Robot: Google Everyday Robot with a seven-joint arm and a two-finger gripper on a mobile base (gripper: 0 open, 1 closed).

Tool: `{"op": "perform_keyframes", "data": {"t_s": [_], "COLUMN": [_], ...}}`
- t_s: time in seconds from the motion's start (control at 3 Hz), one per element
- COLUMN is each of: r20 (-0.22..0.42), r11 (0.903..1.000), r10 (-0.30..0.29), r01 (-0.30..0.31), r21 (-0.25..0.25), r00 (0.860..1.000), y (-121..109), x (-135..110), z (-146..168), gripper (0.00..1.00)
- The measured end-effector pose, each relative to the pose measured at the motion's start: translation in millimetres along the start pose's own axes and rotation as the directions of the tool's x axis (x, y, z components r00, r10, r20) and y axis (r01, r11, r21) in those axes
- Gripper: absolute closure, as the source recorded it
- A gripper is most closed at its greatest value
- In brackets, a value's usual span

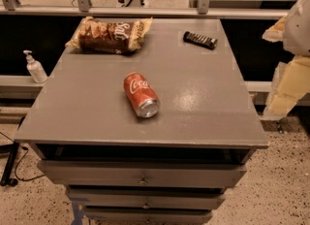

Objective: Place coke can upright

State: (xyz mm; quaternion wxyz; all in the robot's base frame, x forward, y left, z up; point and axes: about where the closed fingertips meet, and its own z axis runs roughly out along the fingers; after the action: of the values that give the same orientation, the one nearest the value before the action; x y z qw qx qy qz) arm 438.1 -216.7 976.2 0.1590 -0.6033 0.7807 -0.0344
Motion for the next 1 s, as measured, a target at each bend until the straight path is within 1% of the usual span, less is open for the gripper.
{"op": "perform_keyframes", "data": {"t_s": [0.33,0.67,1.0], "r20": [0.000,0.025,0.079], "r11": [1.0000,0.9998,0.9977], "r10": [0.000,0.017,0.066], "r01": [0.000,-0.018,-0.065], "r21": [0.000,0.006,-0.022], "r00": [1.000,1.000,0.995], "y": [0,2,1], "x": [0,-10,-47], "z": [0,2,20], "gripper": [0.00,0.00,0.00]}}
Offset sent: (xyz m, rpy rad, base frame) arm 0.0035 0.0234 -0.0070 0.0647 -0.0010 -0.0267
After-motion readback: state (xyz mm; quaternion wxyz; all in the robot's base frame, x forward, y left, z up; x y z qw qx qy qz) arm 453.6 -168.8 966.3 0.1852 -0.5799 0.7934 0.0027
